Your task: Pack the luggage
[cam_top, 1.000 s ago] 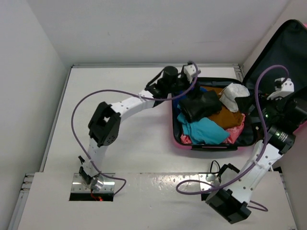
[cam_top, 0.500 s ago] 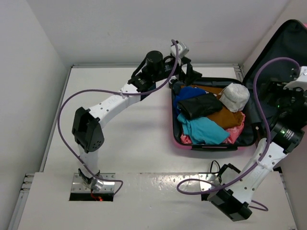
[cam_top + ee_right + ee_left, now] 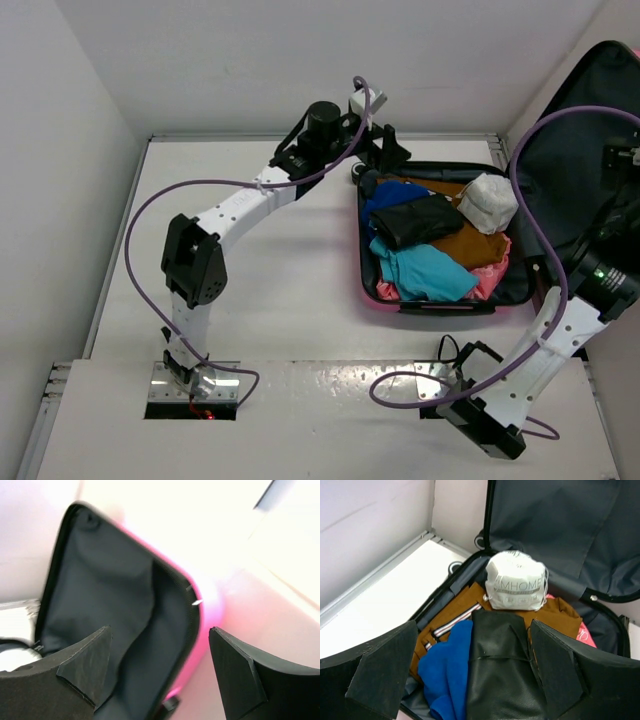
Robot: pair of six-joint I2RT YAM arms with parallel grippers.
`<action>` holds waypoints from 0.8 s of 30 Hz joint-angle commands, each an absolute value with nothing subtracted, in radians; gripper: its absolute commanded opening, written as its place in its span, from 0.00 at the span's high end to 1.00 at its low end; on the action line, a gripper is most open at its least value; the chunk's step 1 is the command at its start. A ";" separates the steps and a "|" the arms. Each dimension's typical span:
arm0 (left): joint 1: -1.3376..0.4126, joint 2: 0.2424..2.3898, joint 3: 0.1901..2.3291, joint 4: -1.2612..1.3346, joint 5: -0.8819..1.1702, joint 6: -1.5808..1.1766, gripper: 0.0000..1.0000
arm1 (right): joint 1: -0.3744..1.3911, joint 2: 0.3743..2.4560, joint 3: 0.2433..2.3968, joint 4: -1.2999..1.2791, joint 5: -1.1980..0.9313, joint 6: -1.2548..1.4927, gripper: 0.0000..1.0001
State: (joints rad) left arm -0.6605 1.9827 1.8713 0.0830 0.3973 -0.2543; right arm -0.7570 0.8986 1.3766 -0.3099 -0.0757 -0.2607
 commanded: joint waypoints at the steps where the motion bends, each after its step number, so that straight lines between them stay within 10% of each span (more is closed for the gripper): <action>1: -0.641 2.002 1.936 0.097 0.417 -0.285 0.00 | -0.758 0.902 1.437 -0.213 -0.026 -0.356 0.22; 15: -0.600 2.029 1.980 0.068 0.402 -0.304 0.00 | -0.758 1.047 1.388 -0.130 0.115 -0.569 0.15; 24: -0.509 2.011 1.927 0.067 0.345 -0.412 0.00 | -0.758 1.091 1.382 -0.167 -0.018 -0.510 0.72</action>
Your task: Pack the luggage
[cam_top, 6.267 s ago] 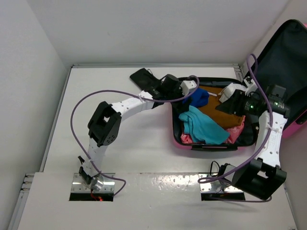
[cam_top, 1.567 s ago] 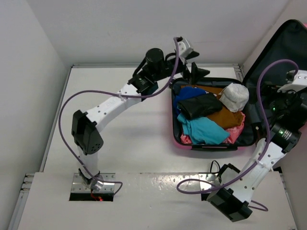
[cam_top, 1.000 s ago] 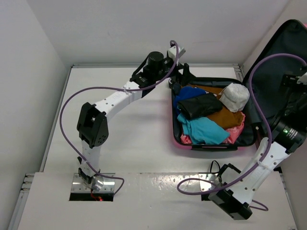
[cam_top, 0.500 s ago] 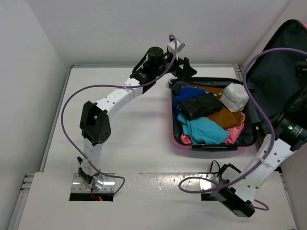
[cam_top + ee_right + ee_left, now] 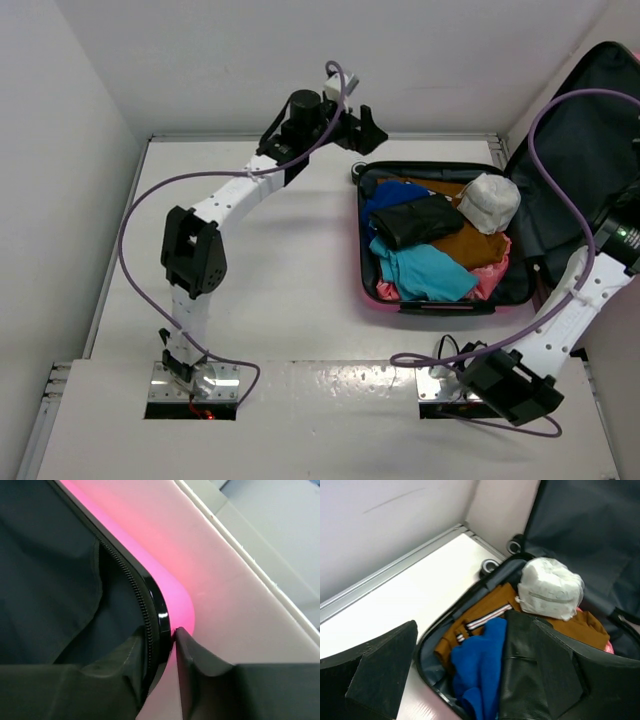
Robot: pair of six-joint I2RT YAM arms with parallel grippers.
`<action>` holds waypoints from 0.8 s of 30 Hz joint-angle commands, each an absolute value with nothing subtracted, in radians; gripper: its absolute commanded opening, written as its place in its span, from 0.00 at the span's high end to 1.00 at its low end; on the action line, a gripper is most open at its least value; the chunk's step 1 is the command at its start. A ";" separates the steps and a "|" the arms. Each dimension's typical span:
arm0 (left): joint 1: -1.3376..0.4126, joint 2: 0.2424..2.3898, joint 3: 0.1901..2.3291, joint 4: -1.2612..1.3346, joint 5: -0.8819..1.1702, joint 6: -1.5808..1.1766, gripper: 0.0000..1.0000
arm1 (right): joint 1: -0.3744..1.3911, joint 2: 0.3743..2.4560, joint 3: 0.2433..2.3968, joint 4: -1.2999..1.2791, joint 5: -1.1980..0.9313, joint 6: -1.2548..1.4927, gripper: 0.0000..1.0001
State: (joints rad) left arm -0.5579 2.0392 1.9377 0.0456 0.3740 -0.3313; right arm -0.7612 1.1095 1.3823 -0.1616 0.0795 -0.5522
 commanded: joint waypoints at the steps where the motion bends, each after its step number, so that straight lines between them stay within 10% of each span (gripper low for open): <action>1: -0.473 2.011 1.902 0.067 0.345 -0.490 0.00 | -0.756 1.082 1.378 -0.172 -0.047 -0.494 0.80; 11: -0.345 2.046 1.770 0.130 0.452 -0.776 0.00 | -0.745 0.747 1.175 -0.189 -0.941 -0.096 0.98; 18: -0.336 2.066 1.761 0.062 0.462 -0.743 0.00 | -0.744 0.548 0.930 0.497 -1.348 0.873 0.24; 24: -0.316 2.034 1.683 0.028 0.382 -0.709 0.00 | -0.747 0.541 1.003 0.580 -1.287 1.115 0.14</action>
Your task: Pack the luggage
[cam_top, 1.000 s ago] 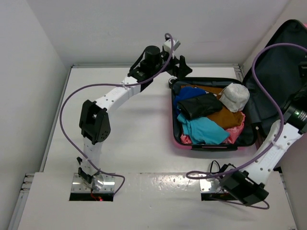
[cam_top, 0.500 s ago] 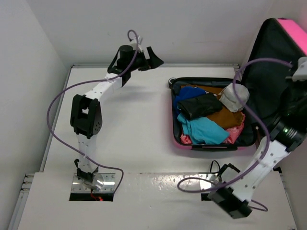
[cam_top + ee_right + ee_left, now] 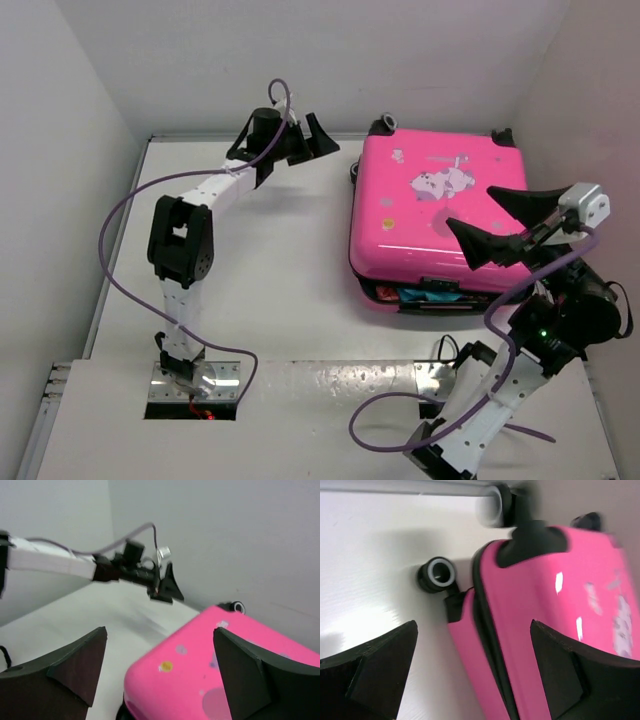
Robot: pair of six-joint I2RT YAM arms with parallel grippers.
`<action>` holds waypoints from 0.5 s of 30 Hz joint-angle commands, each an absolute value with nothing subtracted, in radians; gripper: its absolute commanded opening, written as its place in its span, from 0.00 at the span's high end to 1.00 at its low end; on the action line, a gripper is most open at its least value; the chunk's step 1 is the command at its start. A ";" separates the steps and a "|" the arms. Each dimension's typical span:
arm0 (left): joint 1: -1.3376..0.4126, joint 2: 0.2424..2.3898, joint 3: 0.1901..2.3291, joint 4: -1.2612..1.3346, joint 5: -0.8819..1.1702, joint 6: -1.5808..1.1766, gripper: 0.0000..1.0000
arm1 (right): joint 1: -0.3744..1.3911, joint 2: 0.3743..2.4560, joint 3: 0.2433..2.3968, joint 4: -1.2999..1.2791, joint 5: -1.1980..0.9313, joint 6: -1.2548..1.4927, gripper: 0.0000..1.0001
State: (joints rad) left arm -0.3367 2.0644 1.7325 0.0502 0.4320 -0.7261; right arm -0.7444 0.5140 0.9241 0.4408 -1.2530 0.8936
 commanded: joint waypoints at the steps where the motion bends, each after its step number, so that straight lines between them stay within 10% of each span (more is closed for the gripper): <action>1: -0.316 2.007 1.665 0.028 0.359 -0.709 0.00 | -0.746 0.552 1.053 0.419 -1.270 0.995 0.14; 15: -0.342 2.029 1.680 -0.093 0.261 -0.549 0.00 | -0.744 0.793 1.183 -0.291 -0.658 0.327 0.26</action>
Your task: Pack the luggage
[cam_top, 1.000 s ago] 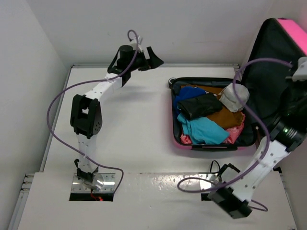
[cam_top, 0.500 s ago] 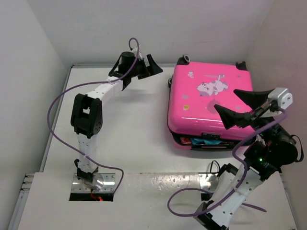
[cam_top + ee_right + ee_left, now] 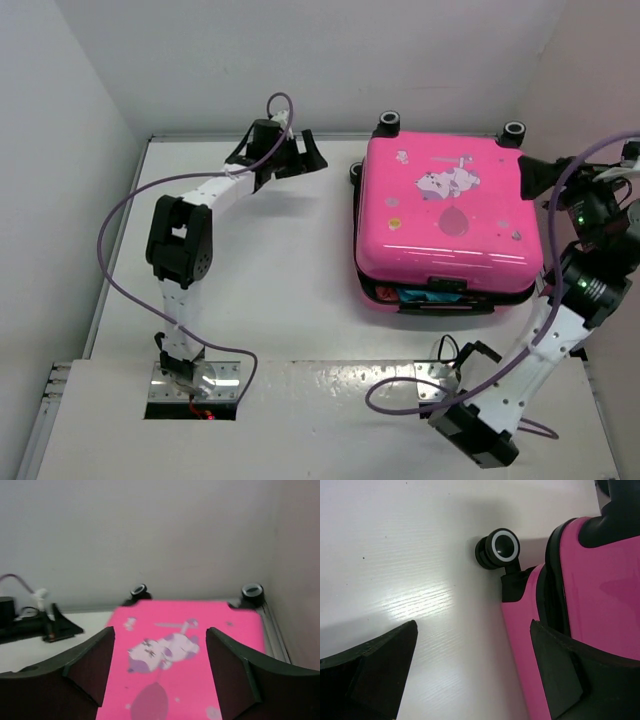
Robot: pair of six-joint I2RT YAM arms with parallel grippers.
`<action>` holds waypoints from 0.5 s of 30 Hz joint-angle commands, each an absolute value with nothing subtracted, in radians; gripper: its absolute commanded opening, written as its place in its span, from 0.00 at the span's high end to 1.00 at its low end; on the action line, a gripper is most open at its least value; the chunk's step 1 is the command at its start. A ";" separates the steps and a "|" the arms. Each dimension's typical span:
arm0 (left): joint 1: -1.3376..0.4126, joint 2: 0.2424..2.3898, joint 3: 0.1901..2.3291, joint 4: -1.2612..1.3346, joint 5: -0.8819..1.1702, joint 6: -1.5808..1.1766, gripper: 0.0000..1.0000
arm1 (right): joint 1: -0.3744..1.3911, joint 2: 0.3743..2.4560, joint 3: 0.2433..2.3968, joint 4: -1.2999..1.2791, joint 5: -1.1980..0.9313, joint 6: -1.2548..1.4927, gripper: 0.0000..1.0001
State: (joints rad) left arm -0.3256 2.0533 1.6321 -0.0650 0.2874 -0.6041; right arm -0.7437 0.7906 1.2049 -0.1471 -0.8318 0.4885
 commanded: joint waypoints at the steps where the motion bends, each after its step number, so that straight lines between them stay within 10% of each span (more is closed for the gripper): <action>1: -0.351 2.029 1.680 -0.094 0.261 -0.573 0.00 | -0.744 0.820 1.166 -0.332 -0.611 0.305 0.28; 15: -0.370 1.999 1.530 -0.115 0.322 -0.541 0.44 | -0.718 1.054 0.899 -0.241 -0.108 -0.121 0.62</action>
